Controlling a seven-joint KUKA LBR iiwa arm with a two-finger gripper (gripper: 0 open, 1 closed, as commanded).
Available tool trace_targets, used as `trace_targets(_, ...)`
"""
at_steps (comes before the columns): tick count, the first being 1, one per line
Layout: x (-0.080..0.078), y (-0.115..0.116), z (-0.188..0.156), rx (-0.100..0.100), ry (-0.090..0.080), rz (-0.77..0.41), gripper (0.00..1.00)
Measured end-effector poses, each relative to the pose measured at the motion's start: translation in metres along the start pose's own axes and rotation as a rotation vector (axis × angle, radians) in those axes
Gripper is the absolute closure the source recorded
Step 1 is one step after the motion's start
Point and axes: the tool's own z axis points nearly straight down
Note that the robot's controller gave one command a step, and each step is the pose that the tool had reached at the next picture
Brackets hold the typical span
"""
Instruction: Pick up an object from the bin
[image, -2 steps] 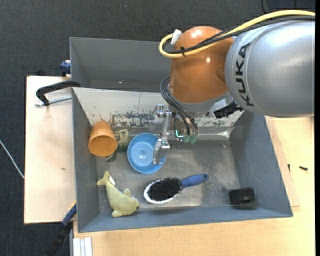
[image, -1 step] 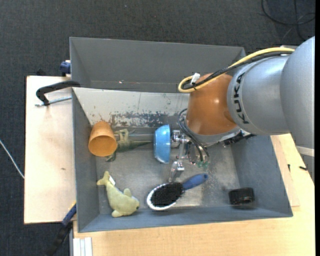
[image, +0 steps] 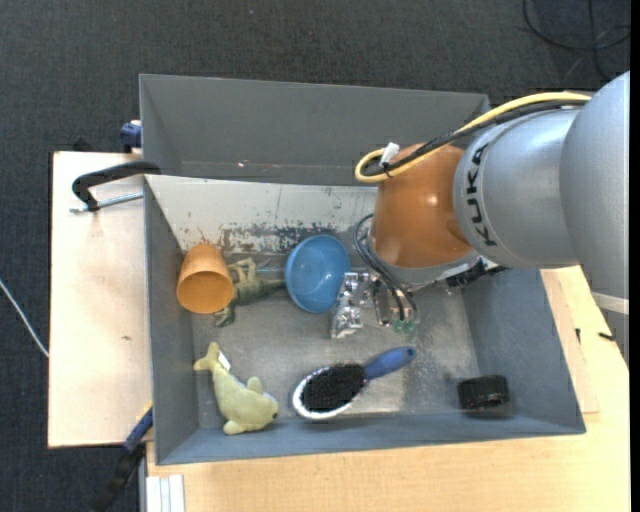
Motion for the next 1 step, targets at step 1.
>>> trace_targets(1,0.0142,0.0237,-0.1546,-0.001,-0.013,-0.143,1.00)
